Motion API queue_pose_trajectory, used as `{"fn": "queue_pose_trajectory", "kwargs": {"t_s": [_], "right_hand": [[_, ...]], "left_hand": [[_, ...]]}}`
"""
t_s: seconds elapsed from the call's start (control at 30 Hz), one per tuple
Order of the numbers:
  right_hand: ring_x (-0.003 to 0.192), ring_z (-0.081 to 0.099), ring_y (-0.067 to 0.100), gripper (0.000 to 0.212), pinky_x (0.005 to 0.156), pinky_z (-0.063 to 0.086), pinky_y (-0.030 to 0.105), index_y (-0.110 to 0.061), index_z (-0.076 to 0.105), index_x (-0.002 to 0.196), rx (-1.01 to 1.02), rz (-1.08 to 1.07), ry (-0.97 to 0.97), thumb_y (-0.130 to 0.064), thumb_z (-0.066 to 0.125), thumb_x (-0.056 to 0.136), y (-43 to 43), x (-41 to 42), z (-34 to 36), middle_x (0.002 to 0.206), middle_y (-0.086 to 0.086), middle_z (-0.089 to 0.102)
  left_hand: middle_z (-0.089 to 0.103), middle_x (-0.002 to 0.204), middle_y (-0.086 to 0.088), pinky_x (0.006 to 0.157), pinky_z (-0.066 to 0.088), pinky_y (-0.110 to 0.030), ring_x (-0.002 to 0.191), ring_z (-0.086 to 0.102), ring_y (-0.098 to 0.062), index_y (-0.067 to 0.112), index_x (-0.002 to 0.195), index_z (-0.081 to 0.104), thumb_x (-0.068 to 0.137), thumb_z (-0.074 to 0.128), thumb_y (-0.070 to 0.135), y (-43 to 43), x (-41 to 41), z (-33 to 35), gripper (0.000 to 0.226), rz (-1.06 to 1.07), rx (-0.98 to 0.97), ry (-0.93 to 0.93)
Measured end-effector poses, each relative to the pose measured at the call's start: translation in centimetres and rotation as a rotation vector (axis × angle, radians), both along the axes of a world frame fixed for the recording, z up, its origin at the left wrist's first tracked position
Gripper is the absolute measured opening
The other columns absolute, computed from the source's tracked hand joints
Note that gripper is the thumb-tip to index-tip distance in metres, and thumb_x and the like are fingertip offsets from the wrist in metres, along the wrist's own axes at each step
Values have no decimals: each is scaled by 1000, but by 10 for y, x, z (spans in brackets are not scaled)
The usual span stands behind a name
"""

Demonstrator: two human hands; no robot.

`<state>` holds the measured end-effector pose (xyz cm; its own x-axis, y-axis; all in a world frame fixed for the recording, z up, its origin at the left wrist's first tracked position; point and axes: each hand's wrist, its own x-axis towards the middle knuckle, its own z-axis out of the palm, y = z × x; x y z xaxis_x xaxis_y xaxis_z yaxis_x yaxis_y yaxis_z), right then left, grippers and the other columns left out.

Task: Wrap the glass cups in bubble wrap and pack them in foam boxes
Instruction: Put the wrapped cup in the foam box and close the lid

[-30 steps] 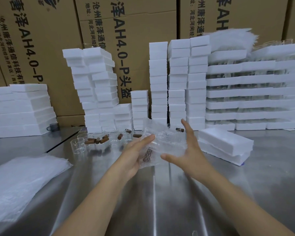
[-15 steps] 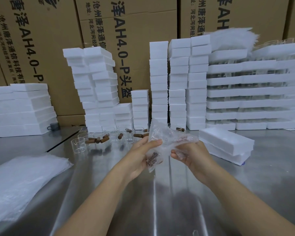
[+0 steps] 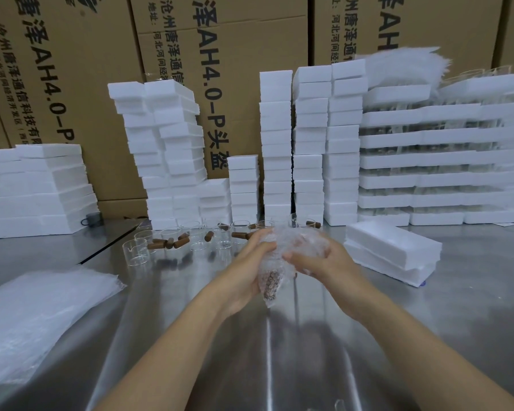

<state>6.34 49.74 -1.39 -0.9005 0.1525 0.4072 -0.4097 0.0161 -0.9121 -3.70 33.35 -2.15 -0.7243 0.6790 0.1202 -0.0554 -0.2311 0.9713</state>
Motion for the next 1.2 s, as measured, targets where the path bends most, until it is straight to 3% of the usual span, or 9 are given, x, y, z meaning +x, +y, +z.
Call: {"fn": "queue_pose_trajectory", "kwargs": {"t_s": [0.17,0.33,0.4,0.5,0.6,0.73,0.9,1.07,1.2], "right_hand": [[120,69,14,80,91,60,29,-31,57,141,191,12,46,8,87,77,-1,0,-5,131,-5,69],[123,57,-6,87,97,50,15,-69,52,127,481,-153,70,-20,97,71,-2,1,-7,137,-18,55],[118,59,-4,80,94,50,17,-62,54,131,516,-240,67,-37,97,69,-3,0,-9,131,-17,59],[105,64,-1,63,81,52,16,-52,60,120,511,-329,94,-51,94,67,-3,-2,-9,113,-20,67],[96,69,0,50,70,52,13,-52,63,110,427,-281,103,-41,93,71,-4,-1,-5,106,-21,71],[96,75,15,50,73,64,34,-39,68,119,285,-162,17,-28,91,76,-3,-2,-5,108,-8,77],[106,72,17,49,75,60,27,-33,68,129,105,-78,-59,-5,78,90,2,-3,-6,122,-3,73],[88,70,12,28,76,57,22,-15,81,95,113,-50,-92,8,66,91,5,-3,-5,97,0,78],[108,72,8,12,97,54,22,-25,83,98,258,-21,-66,-31,83,88,8,-3,-3,111,-5,78]], "left_hand": [[74,135,-13,120,38,-62,126,71,-34,31,132,69,107,60,32,2,0,-1,26,-16,-10,-51],[70,141,-16,97,57,-49,120,72,-36,19,150,57,108,60,46,1,5,0,49,-82,-34,-141],[72,132,-17,72,59,-38,97,73,-30,11,145,62,106,60,50,-2,5,2,56,-124,-63,-234],[71,125,-19,68,58,-35,99,71,-32,11,139,69,99,72,45,-13,3,7,53,-288,-34,-275],[70,131,-24,72,62,-34,112,70,-41,24,153,52,87,88,12,-22,-4,3,76,-368,-25,-233],[65,130,-35,68,60,-31,98,74,-34,31,153,51,79,76,-23,-21,-3,-4,95,-317,-102,-72],[60,128,-36,55,58,-30,79,70,-31,30,152,50,77,61,-31,-9,5,1,98,-97,-86,-115],[64,111,-30,50,53,-27,69,68,-27,24,144,55,80,51,-31,-8,6,5,85,-67,-50,-157],[71,96,-24,49,52,-27,68,66,-27,21,139,57,66,57,-24,-8,2,4,86,-40,-46,-164]]}}
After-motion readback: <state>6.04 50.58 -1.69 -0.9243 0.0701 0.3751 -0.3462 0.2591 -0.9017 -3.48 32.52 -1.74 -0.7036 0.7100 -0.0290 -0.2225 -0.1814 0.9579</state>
